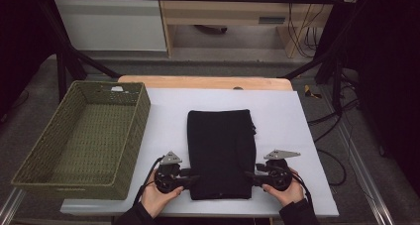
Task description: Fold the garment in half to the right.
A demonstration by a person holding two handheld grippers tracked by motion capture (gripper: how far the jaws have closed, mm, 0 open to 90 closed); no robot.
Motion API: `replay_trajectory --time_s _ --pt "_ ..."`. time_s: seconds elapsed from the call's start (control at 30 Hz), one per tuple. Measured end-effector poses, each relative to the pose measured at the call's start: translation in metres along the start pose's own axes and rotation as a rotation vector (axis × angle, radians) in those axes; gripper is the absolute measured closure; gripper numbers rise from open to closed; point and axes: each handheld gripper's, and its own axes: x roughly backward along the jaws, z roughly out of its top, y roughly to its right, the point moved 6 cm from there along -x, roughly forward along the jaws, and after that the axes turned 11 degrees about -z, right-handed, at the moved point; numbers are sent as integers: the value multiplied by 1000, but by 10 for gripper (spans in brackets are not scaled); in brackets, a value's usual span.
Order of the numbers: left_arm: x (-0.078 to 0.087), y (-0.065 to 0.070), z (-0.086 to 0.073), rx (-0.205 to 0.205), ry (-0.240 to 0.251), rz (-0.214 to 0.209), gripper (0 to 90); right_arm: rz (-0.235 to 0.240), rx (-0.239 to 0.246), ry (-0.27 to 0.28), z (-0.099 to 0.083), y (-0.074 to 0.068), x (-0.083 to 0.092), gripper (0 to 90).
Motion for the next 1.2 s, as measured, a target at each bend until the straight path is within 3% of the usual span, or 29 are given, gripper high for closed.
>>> replay_trajectory --time_s 0.07,0.13,0.23,0.4,0.53,0.73,0.87,1.03,1.2 --pt "-5 0 -2 3 -1 3 516 38 -20 -10 -1 -2 -1 595" --pt "-5 1 -2 4 -9 11 539 41 -45 -7 0 -2 1 690" --pt "-6 1 -2 10 -12 16 651 53 -95 7 3 1 8 796" --pt "-7 1 0 14 -24 -7 785 38 -115 -46 -1 2 4 819" --pt "-1 1 0 -7 -33 0 813 41 -118 -52 -3 0 3 823" --pt "9 1 0 -45 -42 27 819 83 -102 -50 -3 -9 1 819" --pt "6 2 -1 -72 -35 39 786 72 -99 -27 -4 -5 1 734" --pt "6 0 2 -66 -2 39 609 20 -48 39 -1 0 0 499" --pt "14 0 12 -98 52 22 433 -11 -20 105 3 3 1 315"
